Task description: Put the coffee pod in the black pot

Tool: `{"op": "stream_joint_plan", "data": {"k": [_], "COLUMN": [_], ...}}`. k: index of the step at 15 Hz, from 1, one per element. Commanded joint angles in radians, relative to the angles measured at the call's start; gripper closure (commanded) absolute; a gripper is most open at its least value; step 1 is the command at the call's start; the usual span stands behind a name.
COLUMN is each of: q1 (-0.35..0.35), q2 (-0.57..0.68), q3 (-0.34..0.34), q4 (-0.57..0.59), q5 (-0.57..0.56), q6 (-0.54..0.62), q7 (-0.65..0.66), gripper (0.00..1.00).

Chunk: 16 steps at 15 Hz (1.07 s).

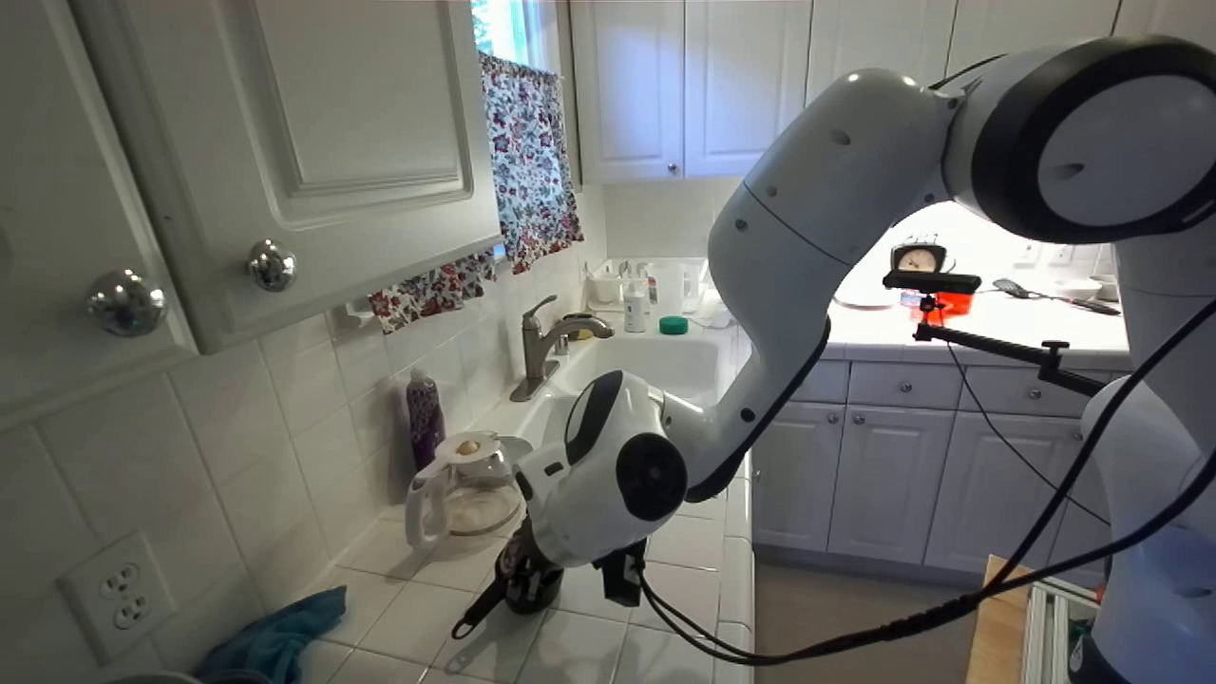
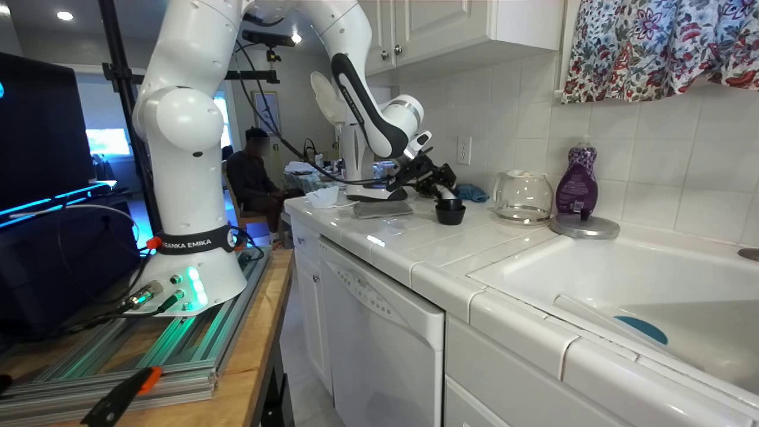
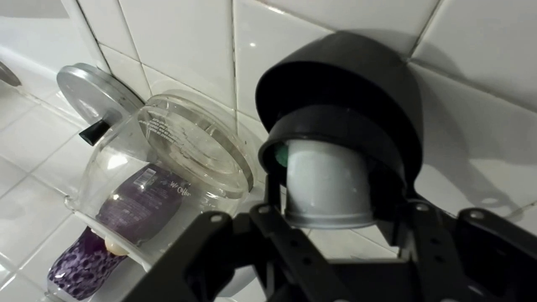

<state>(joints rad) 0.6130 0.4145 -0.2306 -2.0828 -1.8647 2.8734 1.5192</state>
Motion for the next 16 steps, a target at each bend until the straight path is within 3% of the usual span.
{"op": "stream_joint_plan", "data": {"k": [1,2,3,6,15,16], "q1": [-0.009,-0.007,-0.005,0.001,0.034,0.035], "q2": [0.016,0.009,0.002,-0.017,-0.116,-0.132], "q3": [0.006,0.006,0.006,0.006,0.009,0.006], "q4": [0.008,0.005,0.000,-0.014,-0.059,-0.082], "q5": [-0.033,-0.035,-0.037,-0.040,-0.071,-0.015], "q6": [0.015,0.011,0.007,0.002,-0.011,0.004], "q7": [0.050,0.053,0.058,0.067,0.089,0.046], "gripper": [0.71,0.21,0.20,0.01,0.00,0.00]}}
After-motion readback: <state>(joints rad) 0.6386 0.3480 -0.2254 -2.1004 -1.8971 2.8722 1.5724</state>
